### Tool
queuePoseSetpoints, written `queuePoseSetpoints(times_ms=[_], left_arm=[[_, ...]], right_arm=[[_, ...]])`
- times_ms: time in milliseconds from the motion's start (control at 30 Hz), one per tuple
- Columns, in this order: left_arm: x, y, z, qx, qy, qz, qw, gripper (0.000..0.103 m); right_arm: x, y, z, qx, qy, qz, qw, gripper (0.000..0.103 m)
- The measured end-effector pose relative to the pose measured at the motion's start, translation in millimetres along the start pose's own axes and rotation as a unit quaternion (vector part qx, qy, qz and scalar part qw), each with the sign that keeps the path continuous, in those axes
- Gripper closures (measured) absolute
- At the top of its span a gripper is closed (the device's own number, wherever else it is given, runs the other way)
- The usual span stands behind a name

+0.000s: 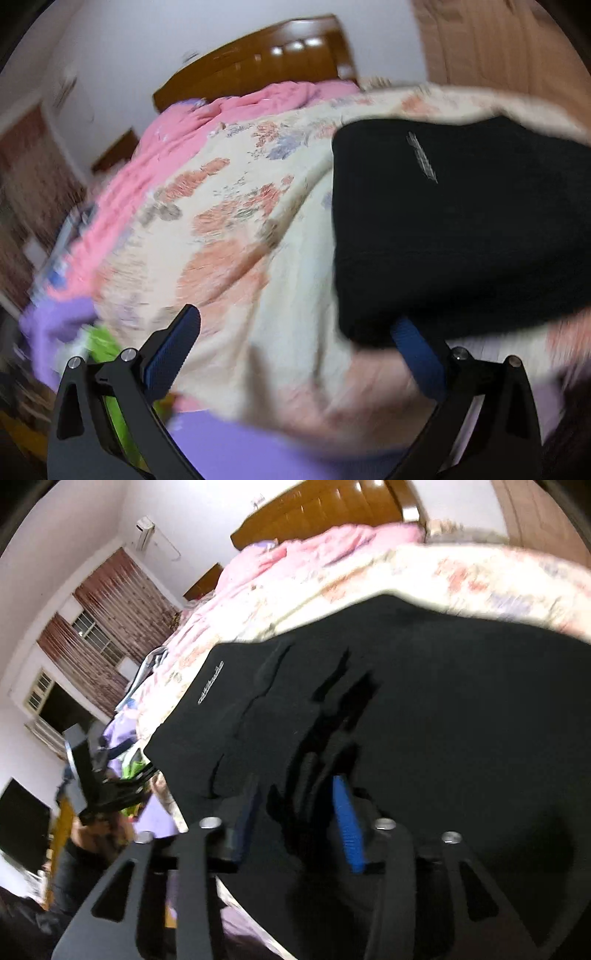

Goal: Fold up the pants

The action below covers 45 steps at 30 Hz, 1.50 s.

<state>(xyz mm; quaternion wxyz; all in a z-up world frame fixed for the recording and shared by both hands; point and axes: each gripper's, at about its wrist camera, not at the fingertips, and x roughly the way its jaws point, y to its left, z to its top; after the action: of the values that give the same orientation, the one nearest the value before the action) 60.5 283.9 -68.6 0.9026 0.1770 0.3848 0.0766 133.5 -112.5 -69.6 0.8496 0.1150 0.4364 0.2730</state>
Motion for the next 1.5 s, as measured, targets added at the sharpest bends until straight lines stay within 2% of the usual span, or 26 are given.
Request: queuePoseSetpoints(times_ms=[67, 100, 133, 200, 233, 300, 333, 400, 467, 500, 567, 633, 733, 767, 800, 833, 867, 967, 1033, 1133, 1233, 1267, 1333, 1367, 1433, 1500], left_arm=[[-12.6, 9.0, -1.7, 0.003, 0.004, 0.02, 0.9998, 0.001], [-22.4, 17.0, 1.3, -0.014, -0.006, 0.01, 0.9998, 0.002], [-36.7, 28.2, 9.6, -0.049, -0.033, -0.014, 0.9981, 0.002], [-58.7, 42.3, 28.8, -0.12, -0.097, -0.062, 0.9861, 0.002], [-65.0, 44.2, 44.0, -0.156, -0.133, -0.105, 0.9732, 0.002], [-60.4, 33.4, 67.4, -0.177, -0.155, -0.172, 0.9566, 0.002], [-49.7, 17.0, 83.8, -0.167, -0.147, -0.199, 0.9545, 0.002], [-29.0, -10.8, 100.3, -0.131, -0.122, -0.216, 0.9599, 0.002], [3.2, -36.5, 100.9, -0.101, -0.076, -0.216, 0.9683, 0.002], [14.4, -41.6, 96.3, -0.096, -0.057, -0.212, 0.9709, 0.002], [43.8, -47.8, 77.2, -0.094, -0.007, -0.201, 0.975, 0.002], [43.6, -45.9, 65.5, -0.087, -0.033, -0.202, 0.9749, 0.002], [40.8, -44.5, 77.5, -0.08, -0.001, -0.181, 0.9802, 0.002], [36.2, -40.2, 84.4, -0.087, -0.004, -0.178, 0.9802, 0.002], [29.6, -36.3, 92.2, -0.097, -0.02, -0.191, 0.9767, 0.002], [19.6, -26.8, 104.2, -0.114, -0.049, -0.225, 0.9665, 0.002], [15.6, -22.7, 113.9, -0.124, -0.064, -0.242, 0.9602, 0.002], [27.0, -19.0, 145.0, -0.125, -0.076, -0.254, 0.9562, 0.002], [52.1, -22.6, 163.0, -0.126, -0.058, -0.28, 0.95, 0.002], [102.2, -29.2, 170.0, -0.139, 0.004, -0.304, 0.9425, 0.002], [108.6, -28.4, 168.7, -0.144, -0.004, -0.299, 0.9432, 0.002], [105.8, -28.9, 169.3, -0.144, -0.004, -0.289, 0.9465, 0.002], [96.4, -35.7, 169.8, -0.131, 0.003, -0.23, 0.9644, 0.002], [90.8, -38.2, 171.2, -0.124, 0.004, -0.217, 0.9682, 0.002], [75.4, -44.5, 175.8, -0.103, -0.023, -0.244, 0.964, 0.002], [63.7, -53.3, 180.7, -0.07, -0.054, -0.237, 0.9675, 0.002]], right_arm=[[-4.4, 3.7, 6.2, -0.023, -0.012, -0.014, 1.0, 0.056], [-4.9, 8.4, 11.3, -0.037, -0.02, -0.015, 0.999, 0.056], [-1.8, 17.6, 17.3, -0.058, -0.028, -0.012, 0.998, 0.056], [11.2, 40.1, 28.0, -0.094, -0.034, -0.005, 0.995, 0.056], [18.0, 51.7, 31.3, -0.111, -0.037, -0.001, 0.993, 0.056], [37.1, 76.1, 35.9, -0.153, -0.029, -0.016, 0.988, 0.056], [45.5, 84.1, 35.7, -0.168, -0.021, -0.031, 0.985, 0.056], [54.3, 85.3, 32.1, -0.184, -0.001, -0.046, 0.982, 0.056], [66.3, 67.6, 17.4, -0.189, 0.034, -0.064, 0.979, 0.051], [62.4, 60.2, 14.0, -0.183, 0.015, -0.049, 0.982, 0.051], [60.8, 49.9, 13.8, -0.159, 0.011, -0.021, 0.987, 0.051], [63.5, 47.6, 18.2, -0.153, 0.014, -0.012, 0.988, 0.049], [70.2, 53.0, 19.1, -0.159, 0.008, -0.009, 0.987, 0.044], [68.7, 55.4, 16.3, -0.164, 0.004, -0.01, 0.986, 0.042], [68.1, 56.4, 14.5, -0.168, 0.0, -0.013, 0.986, 0.042], [67.5, 57.3, 13.1, -0.172, -0.003, -0.017, 0.985, 0.042], [66.9, 58.2, 11.8, -0.173, -0.005, -0.018, 0.985, 0.041], [65.5, 58.0, 12.3, -0.17, -0.005, -0.014, 0.985, 0.041], [63.6, 57.9, 11.3, -0.169, -0.006, -0.012, 0.985, 0.041], [62.8, 57.0, 10.8, -0.166, -0.007, -0.006, 0.986, 0.041], [62.5, 55.6, 11.2, -0.163, -0.007, -0.002, 0.987, 0.041], [62.6, 55.0, 11.6, -0.162, -0.006, 0.0, 0.987, 0.04], [62.6, 54.9, 11.8, -0.163, -0.003, 0.006, 0.987, 0.037], [63.0, 55.4, 11.8, -0.165, -0.002, 0.007, 0.986, 0.036], [64.0, 56.4, 11.7, -0.169, -0.002, 0.006, 0.986, 0.034], [63.9, 56.8, 11.3, -0.17, -0.002, 0.005, 0.985, 0.034]])
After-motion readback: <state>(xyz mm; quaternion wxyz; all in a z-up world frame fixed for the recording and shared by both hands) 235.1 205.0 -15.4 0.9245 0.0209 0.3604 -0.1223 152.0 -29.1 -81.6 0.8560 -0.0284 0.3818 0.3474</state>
